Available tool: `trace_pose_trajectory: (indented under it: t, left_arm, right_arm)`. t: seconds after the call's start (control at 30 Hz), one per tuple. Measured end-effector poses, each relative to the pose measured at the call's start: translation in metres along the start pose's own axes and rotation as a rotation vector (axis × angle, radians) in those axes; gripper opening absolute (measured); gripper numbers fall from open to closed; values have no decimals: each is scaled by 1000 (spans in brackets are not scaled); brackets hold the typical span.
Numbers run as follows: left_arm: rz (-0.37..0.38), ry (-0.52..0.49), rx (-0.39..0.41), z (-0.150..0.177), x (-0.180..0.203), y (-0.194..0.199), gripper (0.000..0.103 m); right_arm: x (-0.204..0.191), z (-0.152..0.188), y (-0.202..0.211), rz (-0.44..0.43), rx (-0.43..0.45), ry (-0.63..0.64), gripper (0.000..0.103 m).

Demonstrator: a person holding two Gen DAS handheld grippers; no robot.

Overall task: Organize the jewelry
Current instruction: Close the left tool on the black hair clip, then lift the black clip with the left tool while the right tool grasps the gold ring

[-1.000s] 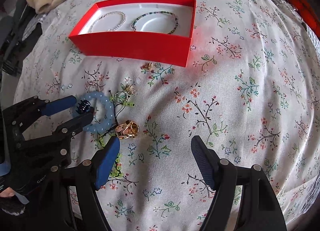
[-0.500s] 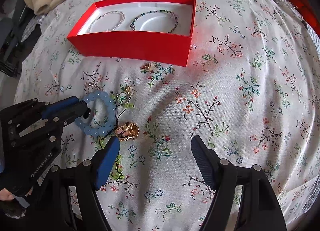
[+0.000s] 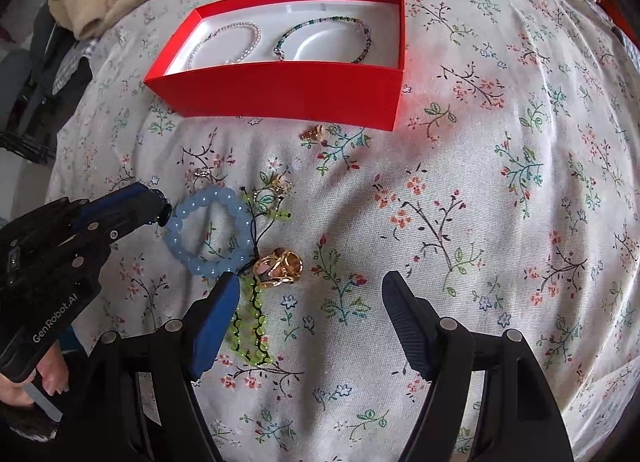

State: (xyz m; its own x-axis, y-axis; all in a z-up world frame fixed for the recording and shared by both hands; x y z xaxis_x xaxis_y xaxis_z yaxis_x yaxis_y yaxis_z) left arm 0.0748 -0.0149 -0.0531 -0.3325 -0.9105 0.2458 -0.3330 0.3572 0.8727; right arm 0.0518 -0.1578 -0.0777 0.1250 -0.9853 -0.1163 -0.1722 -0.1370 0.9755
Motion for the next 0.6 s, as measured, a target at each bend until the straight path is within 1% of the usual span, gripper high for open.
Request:
trace_pose_trajectory:
  t: [0.13, 0.4, 0.6]
  left_arm:
    - [-4, 3, -2, 1, -1, 0, 11]
    - [-1, -5, -8, 4, 0, 0, 11]
    - [-3, -6, -8, 5, 0, 1, 11]
  right_arm:
    - [-9, -3, -6, -50, -12, -6, 75]
    - [-19, -9, -18, -72, -38, -2, 50]
    - [-20, -10, -22, -79, -39, -8, 39]
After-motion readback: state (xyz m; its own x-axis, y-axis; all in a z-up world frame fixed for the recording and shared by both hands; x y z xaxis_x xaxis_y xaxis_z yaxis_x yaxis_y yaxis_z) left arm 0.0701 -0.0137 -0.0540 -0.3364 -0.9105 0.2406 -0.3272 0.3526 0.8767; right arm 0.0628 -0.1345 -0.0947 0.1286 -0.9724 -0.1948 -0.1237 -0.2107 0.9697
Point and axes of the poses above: each gripper's, at about its wrist camera, not at the fingertips, and y roughly against the way its jaws point, x to its right, z to its underside, the point moved 4 cm from there along -y, roughly the way its jaws point, and after that the axes turned 6 degrees about z, right-handed, at the moved point
